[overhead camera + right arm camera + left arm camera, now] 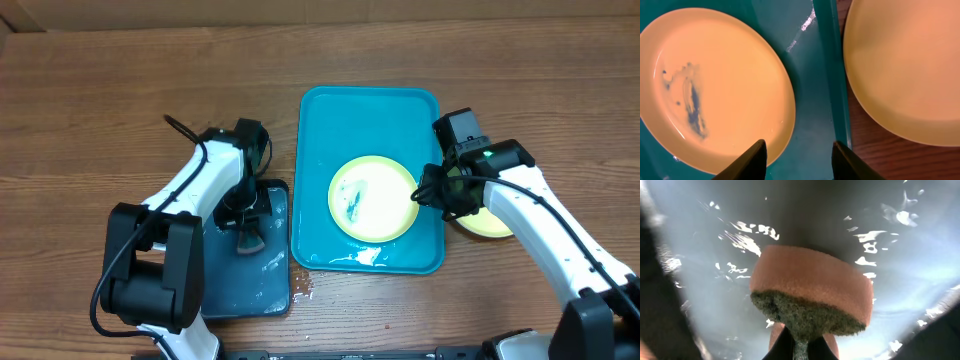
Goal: Clean dirty plates on tray and stack at the side
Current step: 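Grasp the sponge with the left gripper and move it over the plate, then scrub the yellow plate with the sponge in the left gripper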
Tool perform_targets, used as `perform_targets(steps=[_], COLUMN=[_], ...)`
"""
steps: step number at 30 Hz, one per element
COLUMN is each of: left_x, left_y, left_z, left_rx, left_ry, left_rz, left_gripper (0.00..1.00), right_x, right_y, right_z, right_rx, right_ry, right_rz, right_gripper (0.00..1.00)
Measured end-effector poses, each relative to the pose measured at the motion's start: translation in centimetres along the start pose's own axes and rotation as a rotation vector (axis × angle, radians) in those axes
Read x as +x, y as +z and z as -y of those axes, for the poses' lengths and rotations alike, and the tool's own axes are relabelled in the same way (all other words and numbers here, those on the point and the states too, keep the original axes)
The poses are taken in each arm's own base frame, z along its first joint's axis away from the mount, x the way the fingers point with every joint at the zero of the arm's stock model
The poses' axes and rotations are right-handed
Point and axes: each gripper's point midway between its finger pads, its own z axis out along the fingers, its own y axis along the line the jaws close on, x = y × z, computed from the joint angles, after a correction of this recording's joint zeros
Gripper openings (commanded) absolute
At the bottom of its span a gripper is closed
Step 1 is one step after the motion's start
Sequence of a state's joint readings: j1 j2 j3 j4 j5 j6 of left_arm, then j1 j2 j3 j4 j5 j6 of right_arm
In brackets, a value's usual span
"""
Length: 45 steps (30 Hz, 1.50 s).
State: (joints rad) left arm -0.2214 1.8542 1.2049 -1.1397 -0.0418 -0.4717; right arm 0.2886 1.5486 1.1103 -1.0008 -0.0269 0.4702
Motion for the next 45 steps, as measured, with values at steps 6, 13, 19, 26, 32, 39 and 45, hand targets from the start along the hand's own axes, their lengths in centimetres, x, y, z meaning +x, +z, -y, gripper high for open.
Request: perform_targets(steps=[6,13,19,26,32,39,45], left_x=[-2.4,-4.8,-5.1,-3.7,-1.5,-0.5,-1.9], left_y=[-7.0,-14.2,-15.4,-13.3,-7.3,-2.5,-1.8], left_z=[1.0,4.7,9.3,16.3,23.6,26.1,22.8], left_rx=[0.039,0.168,0.3,0.355,0.399,0.402,0.222], left_ry=[0.007,0.085,0.176,0.323,0.449,0.437,0.357], left_rz=[0.078,0.255,0.315,0.303,0.186,0.082,0.125], left_gripper=[0.04,0.04,0.04,0.04,0.04,0.04,0.04], right_x=[-0.8,0.0,-0.7,-0.7,-0.6,-0.6,-0.4], right_y=[2.5,8.0,8.6,8.5,8.5,8.5,8.5], right_z=[-0.6,-0.4,-1.2,-1.4,-1.4,-1.4,-1.5], right_rx=[-0.008,-0.011,-0.065,-0.073,-0.078,-0.077,-0.082], right_ry=[-0.015,-0.066,-0.076,-0.076,-0.076,-0.076,-0.076], right_rz=[-0.009,-0.065,-0.033,-0.036,-0.037,-0.041,-0.047], right_gripper=[0.44,0.11,0.04,0.04,0.04,0.04,0.04])
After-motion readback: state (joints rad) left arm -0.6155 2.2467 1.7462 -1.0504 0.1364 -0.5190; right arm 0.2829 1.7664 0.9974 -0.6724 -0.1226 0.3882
